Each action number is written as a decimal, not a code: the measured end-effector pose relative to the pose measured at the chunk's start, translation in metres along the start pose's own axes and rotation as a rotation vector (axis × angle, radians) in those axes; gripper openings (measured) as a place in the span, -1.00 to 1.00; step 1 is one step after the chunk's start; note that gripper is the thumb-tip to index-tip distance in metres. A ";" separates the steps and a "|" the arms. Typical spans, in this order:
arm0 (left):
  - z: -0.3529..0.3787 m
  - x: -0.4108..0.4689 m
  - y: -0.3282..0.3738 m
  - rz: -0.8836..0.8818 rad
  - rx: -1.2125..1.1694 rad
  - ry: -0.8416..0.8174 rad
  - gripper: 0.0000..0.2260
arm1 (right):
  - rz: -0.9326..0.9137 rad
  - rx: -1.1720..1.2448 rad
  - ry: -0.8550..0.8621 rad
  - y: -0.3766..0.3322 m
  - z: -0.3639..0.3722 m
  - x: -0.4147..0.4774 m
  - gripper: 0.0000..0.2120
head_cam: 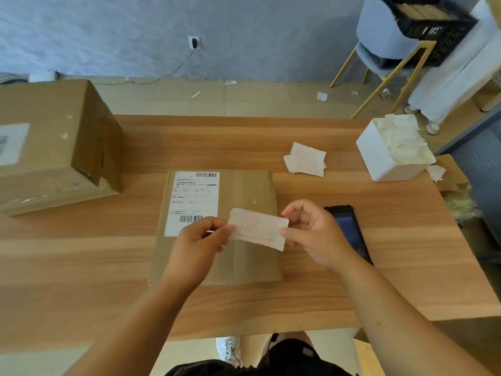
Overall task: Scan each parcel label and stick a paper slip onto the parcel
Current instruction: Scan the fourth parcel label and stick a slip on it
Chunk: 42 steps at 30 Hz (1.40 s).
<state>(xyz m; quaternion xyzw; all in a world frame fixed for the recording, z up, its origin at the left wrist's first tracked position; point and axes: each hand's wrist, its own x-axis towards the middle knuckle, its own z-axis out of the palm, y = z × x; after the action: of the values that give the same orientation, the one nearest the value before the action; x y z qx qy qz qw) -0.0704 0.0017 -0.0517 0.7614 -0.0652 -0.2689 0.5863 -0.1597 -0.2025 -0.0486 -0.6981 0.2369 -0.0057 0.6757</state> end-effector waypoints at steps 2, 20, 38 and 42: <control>-0.019 -0.010 -0.009 -0.036 -0.025 0.058 -0.88 | 0.003 -0.001 0.006 0.001 0.023 0.002 -0.72; -0.084 -0.019 -0.065 -0.014 0.388 0.225 -0.82 | 0.057 -0.504 0.065 0.028 0.133 0.012 -0.94; -0.085 -0.015 -0.071 0.099 0.701 0.211 -0.71 | 0.062 -1.076 -0.089 0.006 0.138 0.025 -0.88; -0.090 -0.014 -0.079 0.124 0.736 0.169 -0.64 | -0.112 -1.004 -0.171 0.017 0.135 0.017 -0.58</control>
<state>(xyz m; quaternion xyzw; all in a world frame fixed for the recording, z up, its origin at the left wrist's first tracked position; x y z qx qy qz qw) -0.0557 0.1091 -0.1046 0.9351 -0.1548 -0.1278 0.2921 -0.1061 -0.0809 -0.0820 -0.9462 0.1164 0.1299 0.2726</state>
